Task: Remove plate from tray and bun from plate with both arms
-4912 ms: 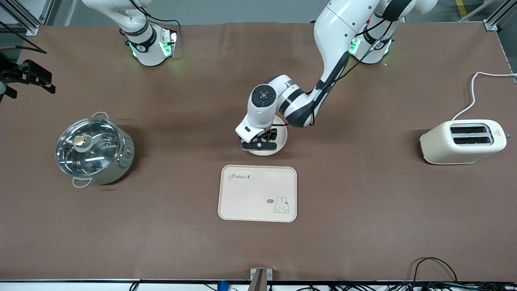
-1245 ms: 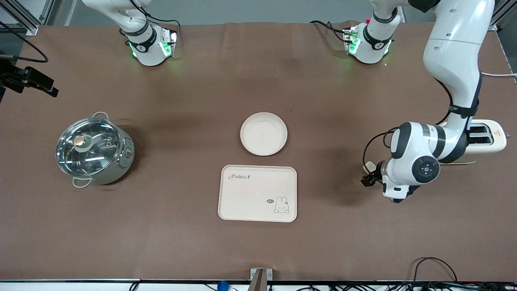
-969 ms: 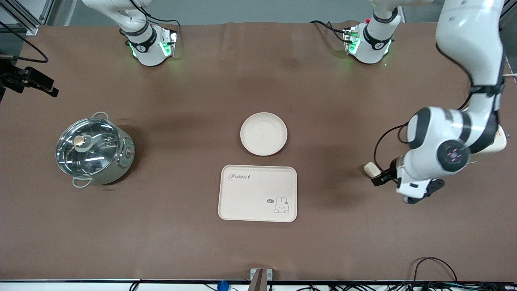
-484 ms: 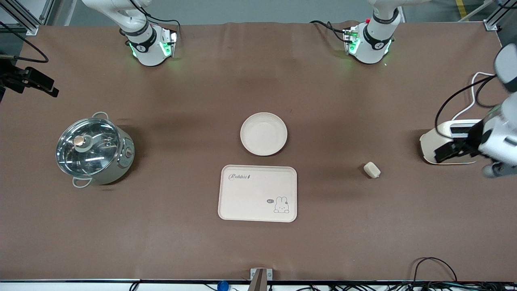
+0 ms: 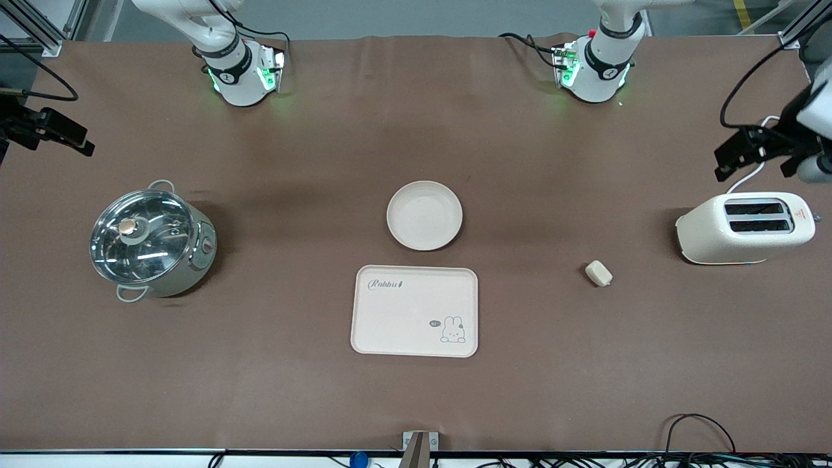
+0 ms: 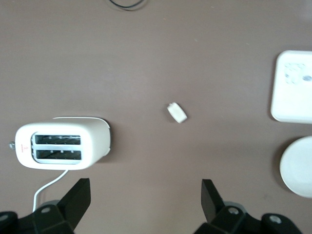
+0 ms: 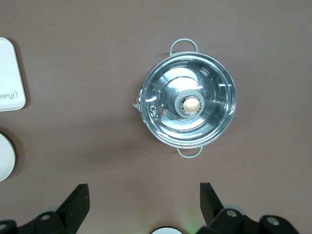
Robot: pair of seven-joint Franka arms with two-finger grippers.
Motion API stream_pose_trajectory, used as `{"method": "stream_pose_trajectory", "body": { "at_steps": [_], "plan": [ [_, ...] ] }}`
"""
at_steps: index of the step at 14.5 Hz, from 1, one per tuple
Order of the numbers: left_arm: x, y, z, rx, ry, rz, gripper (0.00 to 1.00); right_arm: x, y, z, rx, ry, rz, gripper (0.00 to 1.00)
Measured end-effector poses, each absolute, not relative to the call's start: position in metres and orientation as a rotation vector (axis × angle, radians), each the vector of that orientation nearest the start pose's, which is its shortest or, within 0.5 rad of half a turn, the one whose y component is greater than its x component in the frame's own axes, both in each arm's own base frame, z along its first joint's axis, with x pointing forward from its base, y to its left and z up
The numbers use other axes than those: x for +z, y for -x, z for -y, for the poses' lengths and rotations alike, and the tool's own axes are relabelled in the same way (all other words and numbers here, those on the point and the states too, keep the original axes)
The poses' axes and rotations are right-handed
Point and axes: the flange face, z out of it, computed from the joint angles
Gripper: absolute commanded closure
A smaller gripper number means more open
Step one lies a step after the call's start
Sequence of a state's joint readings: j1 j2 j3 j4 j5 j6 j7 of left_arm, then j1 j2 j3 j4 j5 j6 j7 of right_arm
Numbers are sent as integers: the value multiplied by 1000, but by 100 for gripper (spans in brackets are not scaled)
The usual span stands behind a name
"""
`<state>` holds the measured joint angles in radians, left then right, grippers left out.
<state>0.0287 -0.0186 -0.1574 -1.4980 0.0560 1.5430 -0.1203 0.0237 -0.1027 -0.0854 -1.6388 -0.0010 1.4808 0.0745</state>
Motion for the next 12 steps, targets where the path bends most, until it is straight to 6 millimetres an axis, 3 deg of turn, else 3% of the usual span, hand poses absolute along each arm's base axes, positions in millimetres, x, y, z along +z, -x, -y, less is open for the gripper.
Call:
{"method": "stream_pose_trajectory", "body": {
  "at_steps": [5, 12],
  "plan": [
    [664, -503, 81, -76, 3076, -62, 0, 640, -512, 34, 87, 3126, -212, 0],
    [662, -506, 76, -60, 3118, -94, 0, 640, -512, 33, 88, 3112, -210, 0]
  ]
}}
